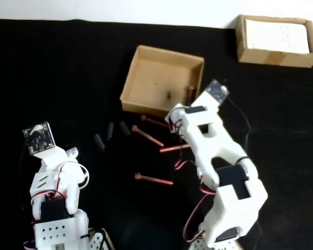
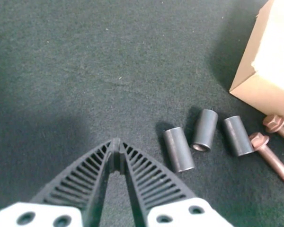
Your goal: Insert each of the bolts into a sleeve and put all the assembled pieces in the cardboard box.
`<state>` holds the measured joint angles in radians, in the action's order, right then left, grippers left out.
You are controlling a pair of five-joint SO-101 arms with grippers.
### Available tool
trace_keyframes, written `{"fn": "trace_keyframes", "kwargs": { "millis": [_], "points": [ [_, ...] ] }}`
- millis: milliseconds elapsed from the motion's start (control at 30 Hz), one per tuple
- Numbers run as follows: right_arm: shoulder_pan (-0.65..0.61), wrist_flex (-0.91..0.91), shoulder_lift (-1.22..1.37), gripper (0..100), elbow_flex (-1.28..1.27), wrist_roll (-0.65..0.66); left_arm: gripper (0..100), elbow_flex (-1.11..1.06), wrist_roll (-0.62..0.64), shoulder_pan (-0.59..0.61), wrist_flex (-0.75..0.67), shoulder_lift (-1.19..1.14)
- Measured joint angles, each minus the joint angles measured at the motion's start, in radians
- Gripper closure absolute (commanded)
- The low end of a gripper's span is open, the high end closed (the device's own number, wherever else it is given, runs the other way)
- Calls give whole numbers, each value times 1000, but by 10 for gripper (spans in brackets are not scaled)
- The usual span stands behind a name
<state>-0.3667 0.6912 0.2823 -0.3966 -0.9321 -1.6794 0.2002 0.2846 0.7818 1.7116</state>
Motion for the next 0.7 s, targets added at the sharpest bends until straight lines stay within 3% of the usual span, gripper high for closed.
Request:
{"fn": "trace_keyframes", "kwargs": {
  "millis": [233, 500, 700],
  "points": [
    [6, 146, -87, 991, 91, 23, 990, 0, 0, 0, 0, 0],
    [9, 437, -407, 991, 334, 147, 990, -2, 0, 0, 0, 0],
    [9, 654, -638, 991, 351, 241, 991, -2, 6, 0, 0, 0]
  ]
}}
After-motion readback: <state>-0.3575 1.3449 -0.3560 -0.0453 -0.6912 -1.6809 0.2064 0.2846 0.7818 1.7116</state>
